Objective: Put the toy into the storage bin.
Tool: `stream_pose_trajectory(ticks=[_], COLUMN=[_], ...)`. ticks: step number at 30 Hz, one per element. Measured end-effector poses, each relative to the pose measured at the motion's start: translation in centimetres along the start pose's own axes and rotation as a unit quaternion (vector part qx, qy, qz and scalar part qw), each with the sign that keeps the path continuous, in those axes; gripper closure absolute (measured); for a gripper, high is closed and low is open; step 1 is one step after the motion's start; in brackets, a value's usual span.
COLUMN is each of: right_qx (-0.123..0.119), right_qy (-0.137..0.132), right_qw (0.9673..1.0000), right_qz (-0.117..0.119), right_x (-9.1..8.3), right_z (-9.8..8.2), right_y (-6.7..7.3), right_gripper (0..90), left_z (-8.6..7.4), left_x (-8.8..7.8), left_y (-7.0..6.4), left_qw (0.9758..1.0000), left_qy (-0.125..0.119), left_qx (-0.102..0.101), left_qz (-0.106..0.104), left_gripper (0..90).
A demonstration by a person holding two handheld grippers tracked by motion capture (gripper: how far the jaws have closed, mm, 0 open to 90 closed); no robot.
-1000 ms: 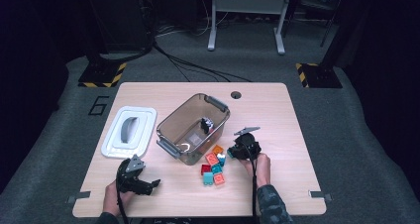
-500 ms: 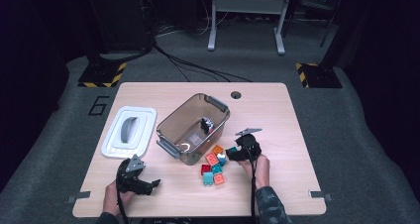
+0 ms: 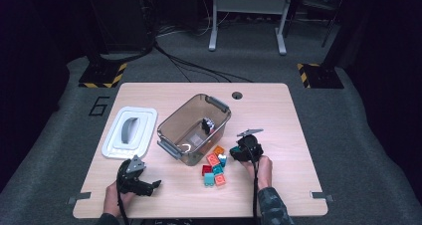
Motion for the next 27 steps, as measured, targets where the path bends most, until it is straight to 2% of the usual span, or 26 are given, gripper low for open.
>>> stream_pose_trajectory(ticks=[7, 17, 27], right_qx=[0.005, -0.004, -0.003], right_qy=[-0.011, 0.006, 0.014], right_qw=[0.9999, 0.9999, 0.9999], right_qz=[-0.003, -0.015, -0.010], right_x=[-0.6, 0.1, 0.4], right_z=[0.1, -0.2, -0.1], right_y=[-0.4, -0.4, -0.5], right_gripper=[58.9, 57.9, 57.6], left_z=[0.0, 0.0, 0.0], left_x=[0.0, 0.0, 0.0], left_y=[0.0, 0.0, 0.0], left_qw=[1.0000, 1.0000, 1.0000], left_qy=[0.001, 0.000, 0.000], left_qx=[0.000, 0.000, 0.000], left_qz=[0.001, 0.001, 0.000], left_gripper=[0.4, 0.4, 0.4])
Point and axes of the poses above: each handheld gripper's, and its own axes: x roughly forward along the jaws, z roughly out of its top, y roughly to its left, the point moved 8 cm from there along x, roughly forward along the jaws, and after that the axes turned 7 degrees about y, right-handed, at the moved point
